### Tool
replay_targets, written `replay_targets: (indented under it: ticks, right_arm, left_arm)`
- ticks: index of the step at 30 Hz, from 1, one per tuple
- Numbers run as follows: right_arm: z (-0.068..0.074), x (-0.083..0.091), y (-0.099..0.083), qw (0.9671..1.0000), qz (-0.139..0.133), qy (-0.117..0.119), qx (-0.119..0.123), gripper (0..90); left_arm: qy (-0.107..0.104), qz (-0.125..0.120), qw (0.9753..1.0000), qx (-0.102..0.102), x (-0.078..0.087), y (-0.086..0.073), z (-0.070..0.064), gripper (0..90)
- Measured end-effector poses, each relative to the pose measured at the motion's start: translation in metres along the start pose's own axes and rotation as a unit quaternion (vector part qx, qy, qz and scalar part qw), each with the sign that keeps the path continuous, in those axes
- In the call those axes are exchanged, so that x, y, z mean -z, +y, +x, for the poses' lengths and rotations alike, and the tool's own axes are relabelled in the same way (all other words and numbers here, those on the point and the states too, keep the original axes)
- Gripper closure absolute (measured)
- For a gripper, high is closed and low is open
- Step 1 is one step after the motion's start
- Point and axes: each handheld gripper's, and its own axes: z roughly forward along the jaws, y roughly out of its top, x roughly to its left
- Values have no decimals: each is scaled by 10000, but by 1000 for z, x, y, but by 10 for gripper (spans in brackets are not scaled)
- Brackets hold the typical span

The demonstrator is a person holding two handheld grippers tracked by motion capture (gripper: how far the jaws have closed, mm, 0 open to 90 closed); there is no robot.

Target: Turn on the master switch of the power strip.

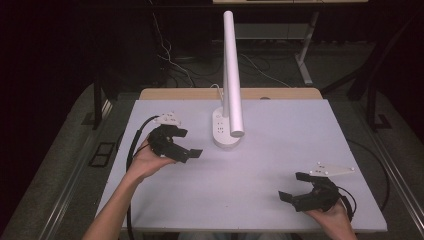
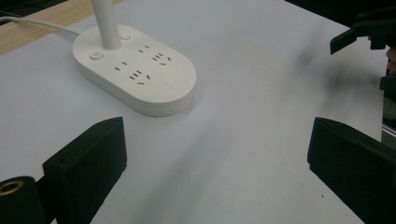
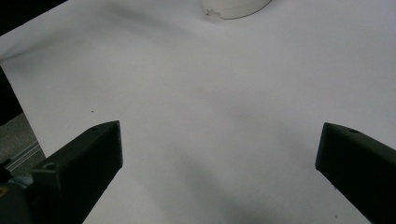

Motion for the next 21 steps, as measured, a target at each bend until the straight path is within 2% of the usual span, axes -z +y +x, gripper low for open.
replay_targets:
  ticks: [16, 21]
  right_arm:
    - [-1, 1, 0, 10000, 9, 2, -9, 1]
    - [-1, 1, -1, 10000, -8, -4, 6, 1]
  left_arm:
    - [83, 116, 9999, 11, -5, 20, 20, 48]
    - [91, 141, 9998, -51, -8, 26, 23, 48]
